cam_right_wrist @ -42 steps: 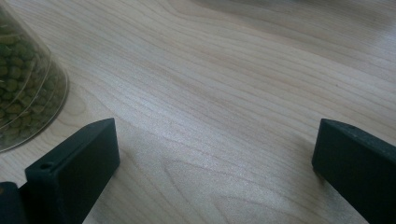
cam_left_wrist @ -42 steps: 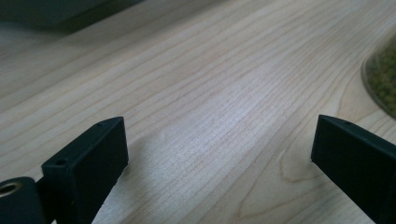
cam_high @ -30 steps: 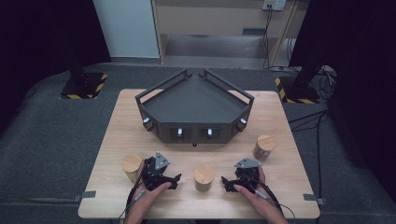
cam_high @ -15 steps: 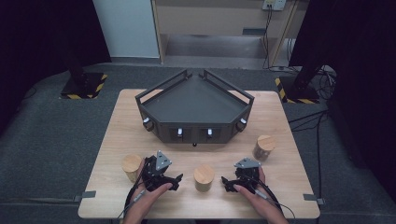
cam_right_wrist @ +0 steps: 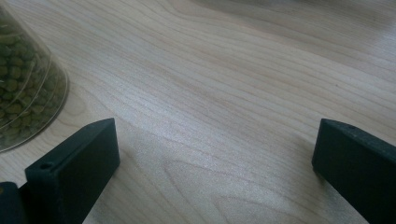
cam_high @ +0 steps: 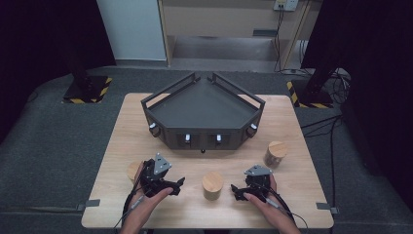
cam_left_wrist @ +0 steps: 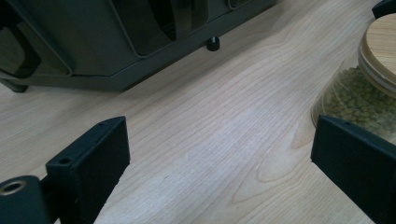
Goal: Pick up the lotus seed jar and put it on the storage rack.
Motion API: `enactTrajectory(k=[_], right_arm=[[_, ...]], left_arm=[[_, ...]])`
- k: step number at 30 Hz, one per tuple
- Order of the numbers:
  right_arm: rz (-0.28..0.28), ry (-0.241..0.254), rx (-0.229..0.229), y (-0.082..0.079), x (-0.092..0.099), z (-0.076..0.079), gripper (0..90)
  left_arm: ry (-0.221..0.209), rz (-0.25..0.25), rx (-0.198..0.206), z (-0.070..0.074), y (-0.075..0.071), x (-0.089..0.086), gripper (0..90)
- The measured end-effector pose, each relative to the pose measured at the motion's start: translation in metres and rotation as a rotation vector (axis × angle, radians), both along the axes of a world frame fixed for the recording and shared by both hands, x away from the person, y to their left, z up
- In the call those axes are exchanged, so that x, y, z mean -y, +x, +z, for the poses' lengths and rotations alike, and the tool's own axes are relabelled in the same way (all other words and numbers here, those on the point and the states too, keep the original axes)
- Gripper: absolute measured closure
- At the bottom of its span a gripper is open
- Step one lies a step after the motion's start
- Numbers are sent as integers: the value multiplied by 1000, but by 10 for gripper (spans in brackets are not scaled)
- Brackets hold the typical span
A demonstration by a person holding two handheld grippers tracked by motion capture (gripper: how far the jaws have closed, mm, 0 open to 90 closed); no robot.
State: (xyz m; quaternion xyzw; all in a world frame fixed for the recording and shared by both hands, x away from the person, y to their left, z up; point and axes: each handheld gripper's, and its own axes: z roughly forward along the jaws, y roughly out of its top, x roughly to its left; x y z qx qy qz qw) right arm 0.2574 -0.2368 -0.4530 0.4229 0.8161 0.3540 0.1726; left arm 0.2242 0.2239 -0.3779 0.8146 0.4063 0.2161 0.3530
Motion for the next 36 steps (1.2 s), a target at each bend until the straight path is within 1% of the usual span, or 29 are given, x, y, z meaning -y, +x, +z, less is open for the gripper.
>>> enactTrajectory(k=[10, 22, 33, 36], right_arm=[[0, 0, 0, 0, 0, 0, 8], [0, 0, 0, 0, 0, 0, 8], [0, 0, 0, 0, 0, 0, 8], [0, 0, 0, 0, 0, 0, 8]], left_arm=[[0, 18, 6, 5, -1, -11, 34], [3, 49, 13, 11, -3, -29, 32], [9, 70, 20, 13, -2, -40, 31], [17, 76, 20, 13, 0, -42, 31]])
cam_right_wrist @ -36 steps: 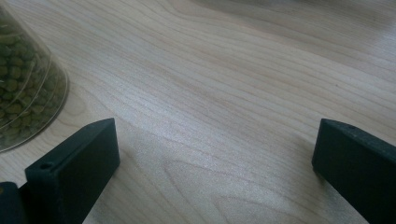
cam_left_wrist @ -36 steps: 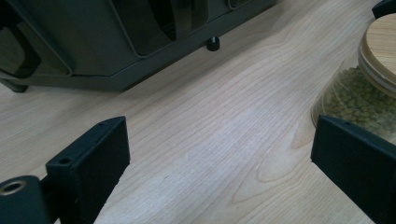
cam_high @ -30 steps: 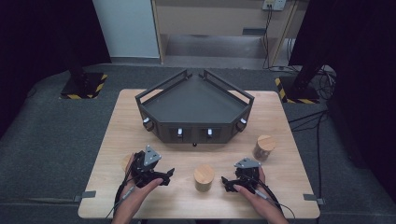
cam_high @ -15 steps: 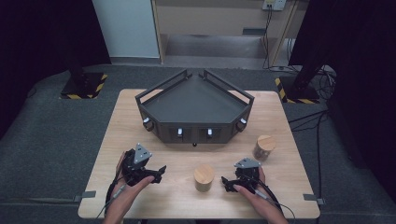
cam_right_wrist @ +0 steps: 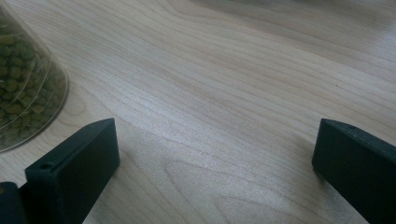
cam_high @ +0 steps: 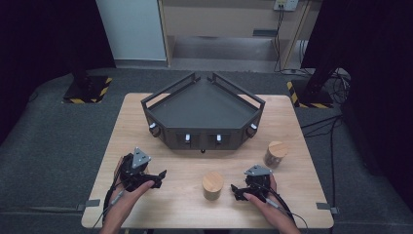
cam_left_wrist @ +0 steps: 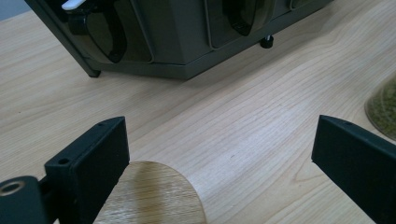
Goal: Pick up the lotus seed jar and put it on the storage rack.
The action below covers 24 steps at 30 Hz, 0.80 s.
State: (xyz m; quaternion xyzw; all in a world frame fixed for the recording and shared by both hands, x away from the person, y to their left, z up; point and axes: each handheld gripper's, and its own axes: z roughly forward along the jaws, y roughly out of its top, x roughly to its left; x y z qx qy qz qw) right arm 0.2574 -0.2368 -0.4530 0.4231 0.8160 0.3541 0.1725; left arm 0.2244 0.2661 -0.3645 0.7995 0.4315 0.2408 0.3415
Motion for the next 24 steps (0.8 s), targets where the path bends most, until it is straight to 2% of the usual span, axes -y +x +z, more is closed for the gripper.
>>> enactTrajectory(k=[9, 24], right_arm=[[0, 0, 0, 0, 0, 0, 8], [0, 0, 0, 0, 0, 0, 8]], left_arm=[[-1, 1, 17, -2, 3, -9, 31], [17, 25, 16, -6, 6, -22, 31]])
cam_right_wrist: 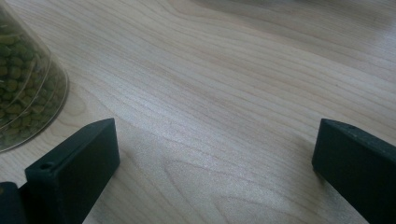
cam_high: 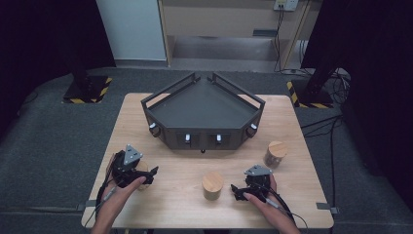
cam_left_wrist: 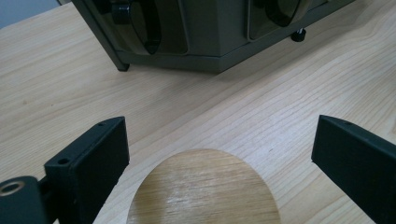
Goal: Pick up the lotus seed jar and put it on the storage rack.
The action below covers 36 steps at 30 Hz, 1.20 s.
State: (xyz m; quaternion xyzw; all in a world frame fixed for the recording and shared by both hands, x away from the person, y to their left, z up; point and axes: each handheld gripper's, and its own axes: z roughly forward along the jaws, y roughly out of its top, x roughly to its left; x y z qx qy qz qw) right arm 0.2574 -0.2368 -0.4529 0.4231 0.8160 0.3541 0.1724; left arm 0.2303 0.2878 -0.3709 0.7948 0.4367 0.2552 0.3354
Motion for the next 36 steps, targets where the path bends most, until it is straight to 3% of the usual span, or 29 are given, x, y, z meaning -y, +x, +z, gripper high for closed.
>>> enactTrajectory(k=[9, 16, 36], right_arm=[[0, 0, 0, 0, 0, 0, 7], [0, 0, 0, 0, 0, 0, 7], [0, 0, 0, 0, 0, 0, 7]], left_arm=[[-5, 20, -12, -6, -1, -10, 31], [13, 20, -17, -11, -1, -10, 30], [-2, 33, -30, -27, -6, -16, 30]])
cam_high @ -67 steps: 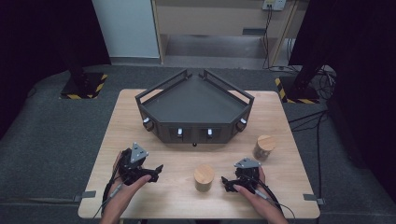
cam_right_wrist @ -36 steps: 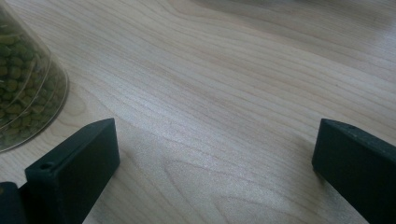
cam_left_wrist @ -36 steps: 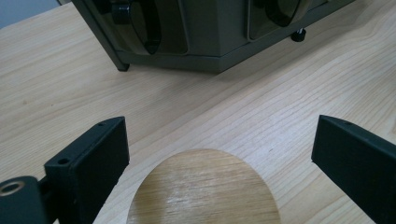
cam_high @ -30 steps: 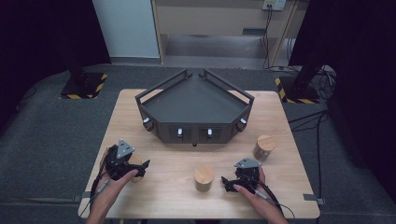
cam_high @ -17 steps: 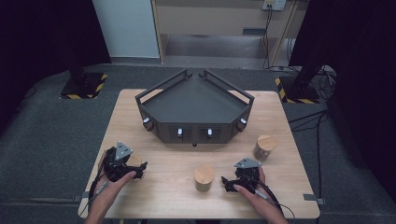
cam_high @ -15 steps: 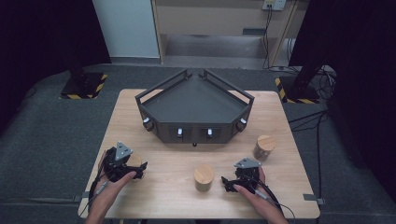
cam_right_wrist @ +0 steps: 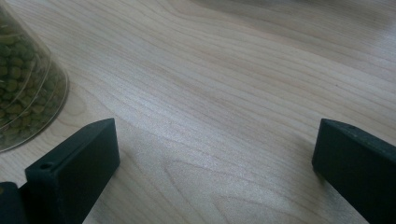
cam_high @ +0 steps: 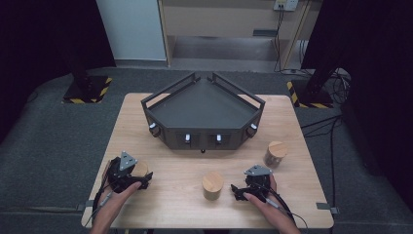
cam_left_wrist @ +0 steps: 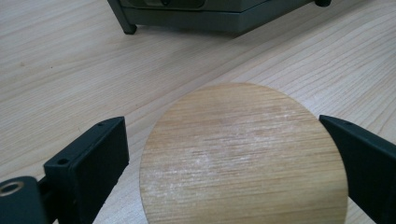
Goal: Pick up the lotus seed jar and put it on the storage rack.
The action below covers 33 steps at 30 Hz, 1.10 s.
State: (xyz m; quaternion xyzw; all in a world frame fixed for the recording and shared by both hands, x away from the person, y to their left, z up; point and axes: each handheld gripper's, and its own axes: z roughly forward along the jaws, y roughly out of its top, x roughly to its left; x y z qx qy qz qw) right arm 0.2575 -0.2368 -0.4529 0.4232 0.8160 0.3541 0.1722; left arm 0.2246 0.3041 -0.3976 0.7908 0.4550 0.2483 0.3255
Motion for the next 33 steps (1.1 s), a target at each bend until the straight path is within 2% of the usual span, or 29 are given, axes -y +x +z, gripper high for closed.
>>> enactTrajectory(k=[14, 33], right_arm=[[0, 0, 0, 0, 0, 0, 7], [1, 1, -1, 0, 0, 0, 7]], left_arm=[[-4, -3, -7, -13, -6, -4, 32], [7, -1, 21, -32, -14, -2, 63]])
